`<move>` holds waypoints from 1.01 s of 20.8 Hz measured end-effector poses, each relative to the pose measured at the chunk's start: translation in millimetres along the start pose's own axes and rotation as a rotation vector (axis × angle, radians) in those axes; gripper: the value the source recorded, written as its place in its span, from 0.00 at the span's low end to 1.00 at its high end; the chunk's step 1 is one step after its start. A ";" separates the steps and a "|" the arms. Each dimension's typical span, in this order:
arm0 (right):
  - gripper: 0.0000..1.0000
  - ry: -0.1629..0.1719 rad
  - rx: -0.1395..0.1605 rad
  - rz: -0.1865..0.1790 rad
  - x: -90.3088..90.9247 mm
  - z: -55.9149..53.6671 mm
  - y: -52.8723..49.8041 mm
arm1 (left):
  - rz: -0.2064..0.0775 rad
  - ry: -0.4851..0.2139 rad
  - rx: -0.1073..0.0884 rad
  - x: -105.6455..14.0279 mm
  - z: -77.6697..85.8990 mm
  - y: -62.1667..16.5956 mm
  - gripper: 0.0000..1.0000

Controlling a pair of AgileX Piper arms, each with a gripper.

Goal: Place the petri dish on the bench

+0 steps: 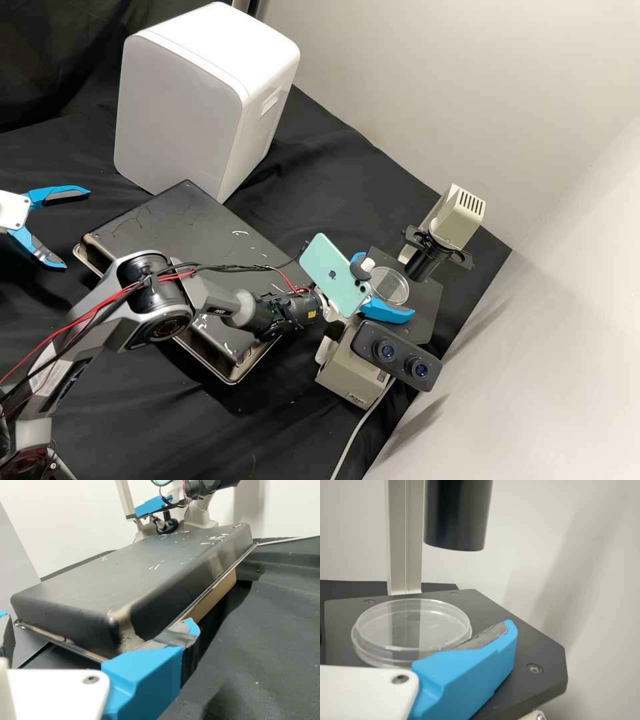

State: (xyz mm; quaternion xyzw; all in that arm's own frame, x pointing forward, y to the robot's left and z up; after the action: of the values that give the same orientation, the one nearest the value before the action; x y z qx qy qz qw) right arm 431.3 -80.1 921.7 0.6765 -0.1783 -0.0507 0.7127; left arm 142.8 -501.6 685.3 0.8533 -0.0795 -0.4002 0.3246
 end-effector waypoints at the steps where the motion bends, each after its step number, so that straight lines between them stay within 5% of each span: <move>1: 1.00 -0.002 0.003 0.003 2.0 0.6 -0.3 | -0.002 0.000 0.001 0.3 0.0 -0.3 1.00; 7: 1.00 0.007 -0.004 0.008 10.9 1.1 -1.8 | -0.007 -0.001 0.020 2.0 1.4 -0.9 1.00; 17: 1.00 0.019 -0.017 0.006 17.2 1.4 -3.7 | -0.016 -0.005 0.019 2.6 2.1 -2.6 1.00; 18: 0.00 0.019 -0.017 0.006 17.2 1.4 -3.7 | -0.016 -0.005 0.019 2.6 2.1 -2.6 1.00; 21: 0.00 0.024 -0.008 -0.002 17.5 1.5 -5.3 | -0.016 -0.005 0.019 2.6 2.1 -2.6 1.00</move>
State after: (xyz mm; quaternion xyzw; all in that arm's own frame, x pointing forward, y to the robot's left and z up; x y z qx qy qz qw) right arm 448.0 -87.4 919.8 0.6744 -0.1686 -0.0440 0.7175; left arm 142.7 -501.6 681.1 0.8560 -0.0774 -0.4041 0.3131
